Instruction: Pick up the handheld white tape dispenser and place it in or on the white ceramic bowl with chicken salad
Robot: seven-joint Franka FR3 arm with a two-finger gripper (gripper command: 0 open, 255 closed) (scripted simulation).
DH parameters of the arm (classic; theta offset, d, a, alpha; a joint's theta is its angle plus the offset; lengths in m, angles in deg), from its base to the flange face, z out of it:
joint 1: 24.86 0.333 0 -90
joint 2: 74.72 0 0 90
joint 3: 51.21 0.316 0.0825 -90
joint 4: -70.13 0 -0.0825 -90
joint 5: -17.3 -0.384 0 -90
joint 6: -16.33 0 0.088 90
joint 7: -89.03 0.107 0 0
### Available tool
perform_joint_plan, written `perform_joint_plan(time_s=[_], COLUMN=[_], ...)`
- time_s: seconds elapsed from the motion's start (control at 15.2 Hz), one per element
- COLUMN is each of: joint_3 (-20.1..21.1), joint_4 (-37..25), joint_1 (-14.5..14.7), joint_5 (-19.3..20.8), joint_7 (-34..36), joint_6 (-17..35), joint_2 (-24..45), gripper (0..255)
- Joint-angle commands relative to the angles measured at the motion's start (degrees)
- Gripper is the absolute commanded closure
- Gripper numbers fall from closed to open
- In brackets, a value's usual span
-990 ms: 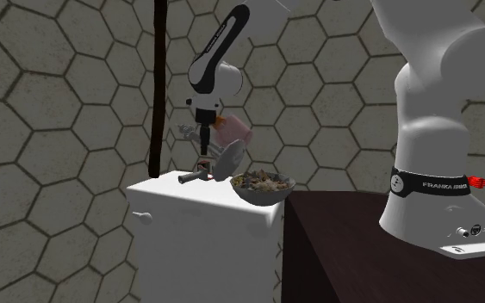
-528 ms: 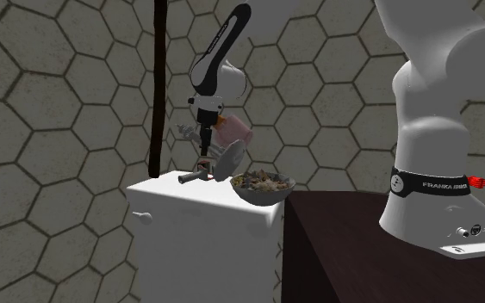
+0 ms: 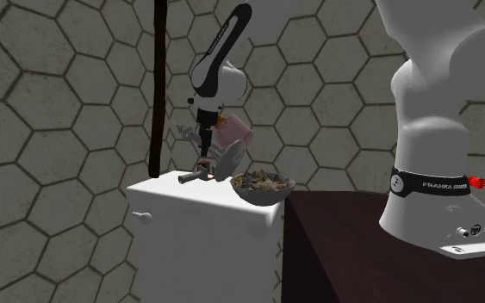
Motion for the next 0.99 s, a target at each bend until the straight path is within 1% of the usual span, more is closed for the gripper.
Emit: perform_joint_plan(time_s=[0.0,0.07,0.13,0.2,0.26,0.33,0.4,0.46,0.53,0.59,0.66,0.73,0.92], joint_3=[-1.0,-1.0,-0.4,-0.5,-0.9,-2.2,-2.3,-2.7,-2.0,-2.4,-1.1,-1.9,-2.7], joint_4=[-1.0,-1.0,0.4,3.3,2.5,5.3,2.6,3.5,0.9,3.5,0.3,-1.1,-0.8], joint_1=[-2.1,-2.1,-3.3,-3.8,-3.0,-2.5,-3.0,-3.0,-4.5,-3.4,-5.5,-1.2,-0.6], joint_5=[1.2,1.2,-0.1,-0.3,0.5,1.9,2.0,2.4,1.4,2.0,0.2,0.2,1.3], joint_7=[-1.5,-1.5,-3.3,-4.4,-3.3,-3.2,-3.3,-3.5,-4.9,-4.0,-5.9,-2.1,-1.5], joint_6=[-3.0,-3.0,-0.8,0.5,-0.7,-1.6,-3.6,-4.0,-4.5,-3.3,-3.2,-3.1,-4.7], joint_2=[7.3,7.3,8.1,6.5,5.9,2.1,3.0,1.6,3.8,2.2,5.6,7.5,5.6], gripper=[0,0,255,255,255,255,255,255,255,255,255,255,255])
